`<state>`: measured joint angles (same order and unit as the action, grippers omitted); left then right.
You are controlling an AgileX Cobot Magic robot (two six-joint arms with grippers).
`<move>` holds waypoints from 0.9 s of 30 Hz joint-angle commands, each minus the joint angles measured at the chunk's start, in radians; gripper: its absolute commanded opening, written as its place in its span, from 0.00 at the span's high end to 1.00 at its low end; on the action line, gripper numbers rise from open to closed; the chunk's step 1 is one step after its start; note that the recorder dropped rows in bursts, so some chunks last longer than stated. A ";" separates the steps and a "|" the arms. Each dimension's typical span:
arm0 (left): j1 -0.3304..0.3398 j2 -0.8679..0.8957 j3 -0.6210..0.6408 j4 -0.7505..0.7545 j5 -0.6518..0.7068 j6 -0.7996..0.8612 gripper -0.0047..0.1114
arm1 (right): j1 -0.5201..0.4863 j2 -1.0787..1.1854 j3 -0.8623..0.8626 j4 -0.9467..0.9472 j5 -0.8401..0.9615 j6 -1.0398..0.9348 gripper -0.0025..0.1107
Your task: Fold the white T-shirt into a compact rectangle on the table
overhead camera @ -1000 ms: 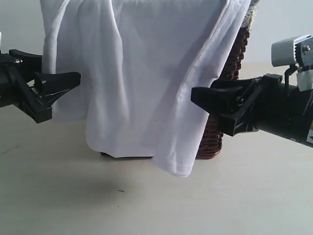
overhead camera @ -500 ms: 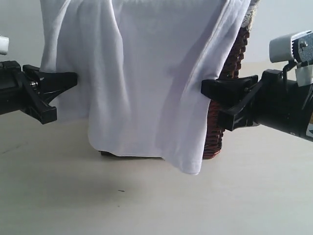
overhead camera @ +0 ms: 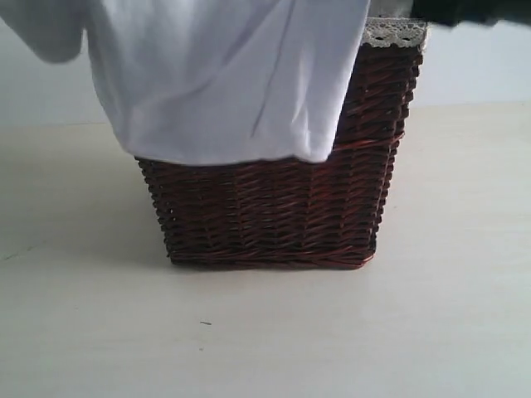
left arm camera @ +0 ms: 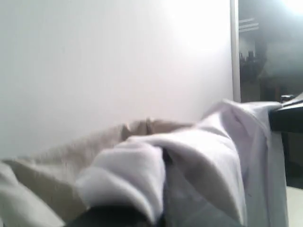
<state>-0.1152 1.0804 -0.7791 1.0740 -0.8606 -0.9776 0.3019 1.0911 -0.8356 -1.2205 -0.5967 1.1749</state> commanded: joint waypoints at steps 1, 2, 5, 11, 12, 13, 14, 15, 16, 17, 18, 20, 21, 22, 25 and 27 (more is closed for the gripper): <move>-0.004 -0.057 -0.143 -0.021 0.085 -0.117 0.96 | 0.001 -0.056 -0.167 -0.176 0.079 0.193 0.98; -0.004 -0.057 -0.183 -0.032 0.104 -0.128 0.96 | 0.001 -0.056 -0.213 -0.191 0.096 0.216 0.98; -0.004 -0.055 -0.303 -0.075 0.168 -0.151 0.96 | 0.001 -0.046 -0.347 -0.235 0.182 0.285 0.98; -0.004 -0.055 -0.544 -0.096 0.319 -0.162 0.96 | 0.001 -0.019 -0.598 -0.320 0.271 0.406 0.98; -0.004 -0.055 -0.579 -0.098 0.339 -0.162 0.96 | 0.001 -0.015 -0.636 -0.335 0.288 0.422 0.98; -0.004 -0.055 -0.614 -0.101 0.356 -0.159 0.96 | 0.001 -0.007 -0.676 -0.340 0.303 0.425 0.98; -0.004 -0.049 -0.651 -0.101 0.361 -0.159 0.96 | 0.001 -0.002 -0.708 -0.340 0.307 0.427 0.98; -0.004 -0.043 -0.687 -0.101 0.361 -0.159 0.96 | 0.001 0.009 -0.750 -0.342 0.307 0.427 0.98; -0.004 -0.037 -0.722 -0.101 0.361 -0.159 0.96 | 0.001 0.020 -0.791 -0.342 0.307 0.433 0.98; -0.004 -0.036 -0.747 -0.098 0.361 -0.159 0.96 | 0.001 0.029 -0.822 -0.348 0.303 0.453 0.98; -0.004 -0.033 -0.776 -0.092 0.357 -0.159 0.96 | 0.001 0.038 -0.858 -0.361 0.289 0.484 0.98; -0.004 -0.033 -0.818 -0.070 0.354 -0.162 0.96 | 0.001 0.043 -0.919 -0.399 0.253 0.544 0.98; -0.004 -0.038 -0.839 -0.053 0.361 -0.165 0.96 | 0.001 0.043 -0.948 -0.429 0.241 0.567 0.98; -0.004 -0.043 -0.854 -0.039 0.368 -0.175 0.96 | 0.001 0.040 -0.974 -0.467 0.228 0.596 0.98; -0.004 -0.071 -0.899 0.017 0.440 -0.186 0.96 | 0.001 0.026 -1.042 -0.524 0.225 0.687 0.98; -0.004 -0.091 -0.926 0.055 0.491 -0.213 0.96 | 0.001 0.016 -1.073 -0.524 0.219 0.694 0.98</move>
<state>-0.1152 1.0242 -1.6636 1.0971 -0.4610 -1.1571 0.3019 1.1301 -1.8573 -1.7256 -0.3945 1.8252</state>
